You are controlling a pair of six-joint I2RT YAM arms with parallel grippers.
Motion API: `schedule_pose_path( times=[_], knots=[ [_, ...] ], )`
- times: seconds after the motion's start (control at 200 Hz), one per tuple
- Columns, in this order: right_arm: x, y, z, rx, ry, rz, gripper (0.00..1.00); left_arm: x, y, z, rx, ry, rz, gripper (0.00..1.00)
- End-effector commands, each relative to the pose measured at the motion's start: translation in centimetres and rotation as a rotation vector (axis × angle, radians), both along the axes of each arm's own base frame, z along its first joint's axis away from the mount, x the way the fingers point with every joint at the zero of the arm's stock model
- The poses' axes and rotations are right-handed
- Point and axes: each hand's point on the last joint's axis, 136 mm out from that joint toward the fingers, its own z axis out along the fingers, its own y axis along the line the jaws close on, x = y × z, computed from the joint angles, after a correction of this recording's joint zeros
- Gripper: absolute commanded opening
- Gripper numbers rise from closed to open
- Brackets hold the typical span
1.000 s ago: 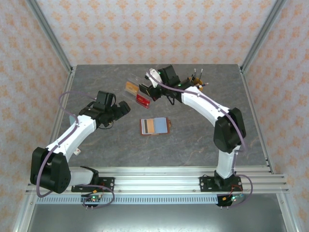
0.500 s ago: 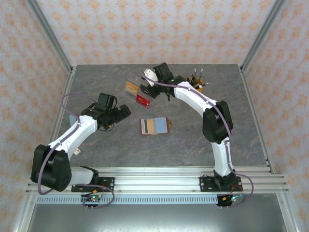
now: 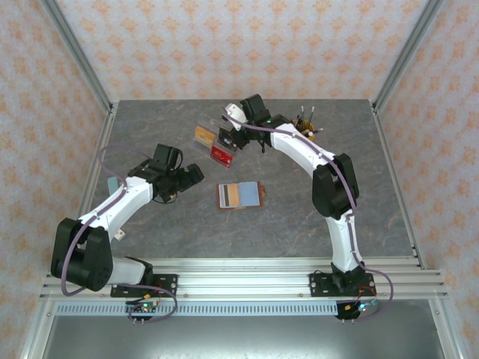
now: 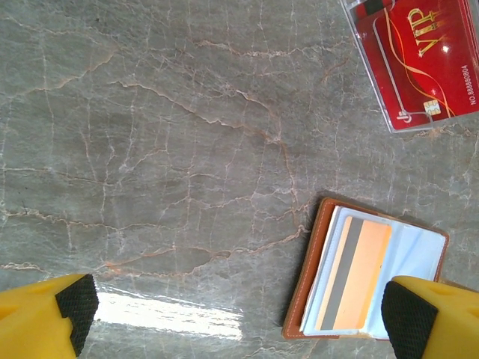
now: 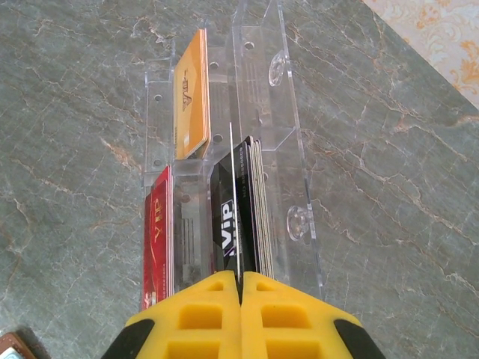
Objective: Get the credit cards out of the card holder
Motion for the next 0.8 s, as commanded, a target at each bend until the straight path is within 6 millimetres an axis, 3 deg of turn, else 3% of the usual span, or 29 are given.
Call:
schedule_pose_path(
  times=[0.0,0.425,0.796],
  knots=[
    [0.8,0.3,0.5,-0.005,-0.028,0.007,0.00,0.2,-0.3,0.2,0.005,-0.007,-0.027,1.00],
    [1.5,0.9,-0.5,0.018,-0.026,0.009,0.04,0.1,-0.3,0.3,0.002,-0.010,-0.031,1.00],
    [1.8,0.9,-0.3,0.019,-0.030,-0.005,0.14,0.1,-0.2,0.4,0.005,-0.015,-0.030,1.00]
  ],
)
